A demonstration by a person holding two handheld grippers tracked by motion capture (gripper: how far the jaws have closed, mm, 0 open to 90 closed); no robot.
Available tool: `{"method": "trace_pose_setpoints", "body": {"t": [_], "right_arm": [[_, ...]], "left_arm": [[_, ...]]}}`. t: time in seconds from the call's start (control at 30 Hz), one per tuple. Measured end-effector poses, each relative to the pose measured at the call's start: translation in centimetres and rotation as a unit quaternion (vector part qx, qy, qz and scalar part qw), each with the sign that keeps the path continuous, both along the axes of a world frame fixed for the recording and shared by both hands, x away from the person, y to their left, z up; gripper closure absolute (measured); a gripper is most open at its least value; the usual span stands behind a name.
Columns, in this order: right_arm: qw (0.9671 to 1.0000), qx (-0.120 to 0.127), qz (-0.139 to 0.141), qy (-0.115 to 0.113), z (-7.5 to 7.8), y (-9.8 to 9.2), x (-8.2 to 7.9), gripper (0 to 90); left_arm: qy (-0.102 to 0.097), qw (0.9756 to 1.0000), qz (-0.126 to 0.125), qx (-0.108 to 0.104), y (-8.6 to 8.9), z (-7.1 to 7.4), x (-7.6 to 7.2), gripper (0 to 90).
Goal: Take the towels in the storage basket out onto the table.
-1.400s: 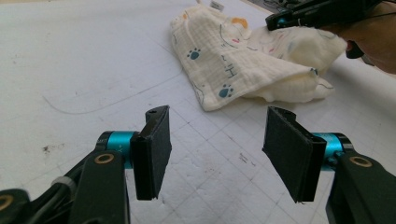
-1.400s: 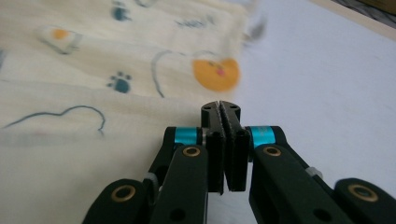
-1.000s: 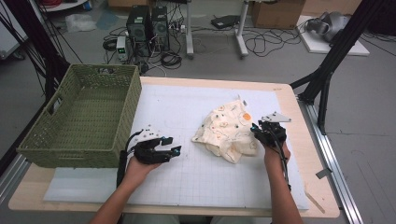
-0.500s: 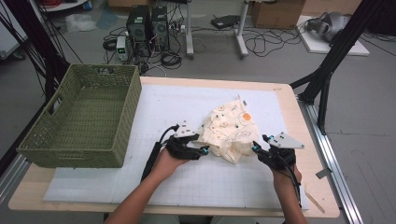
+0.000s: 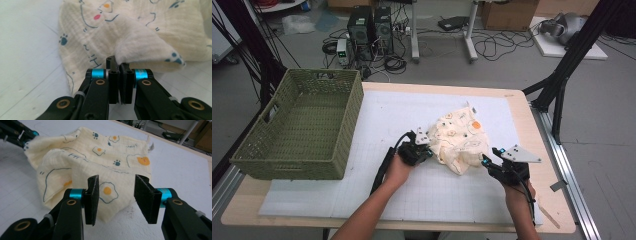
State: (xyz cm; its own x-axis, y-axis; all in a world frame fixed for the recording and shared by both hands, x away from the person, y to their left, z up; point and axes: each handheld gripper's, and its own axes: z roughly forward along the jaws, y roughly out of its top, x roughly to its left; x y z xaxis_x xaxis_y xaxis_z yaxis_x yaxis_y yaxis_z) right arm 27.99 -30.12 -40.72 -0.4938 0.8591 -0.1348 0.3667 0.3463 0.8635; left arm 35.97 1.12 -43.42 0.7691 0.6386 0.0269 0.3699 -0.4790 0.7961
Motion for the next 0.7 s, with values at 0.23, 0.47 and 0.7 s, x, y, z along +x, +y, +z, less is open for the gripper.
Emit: {"method": "trace_pose_setpoints", "body": {"t": [0.23,0.47,0.7], "right_arm": [[0.9999,-0.001,0.016,0.006,-0.1,0.8,0.0,55.5],[0.9990,0.004,0.041,0.020,-0.6,2.0,0.5,54.7],[0.9908,-0.022,0.093,0.095,-3.4,5.4,3.1,53.0]], "left_arm": [[-0.005,0.9986,0.035,-0.040,4.8,1.1,0.0,87.3],[-0.002,0.9964,0.050,-0.069,8.3,0.9,-0.4,87.3],[-0.003,0.9946,0.062,-0.083,9.4,0.9,-0.6,87.3]]}}
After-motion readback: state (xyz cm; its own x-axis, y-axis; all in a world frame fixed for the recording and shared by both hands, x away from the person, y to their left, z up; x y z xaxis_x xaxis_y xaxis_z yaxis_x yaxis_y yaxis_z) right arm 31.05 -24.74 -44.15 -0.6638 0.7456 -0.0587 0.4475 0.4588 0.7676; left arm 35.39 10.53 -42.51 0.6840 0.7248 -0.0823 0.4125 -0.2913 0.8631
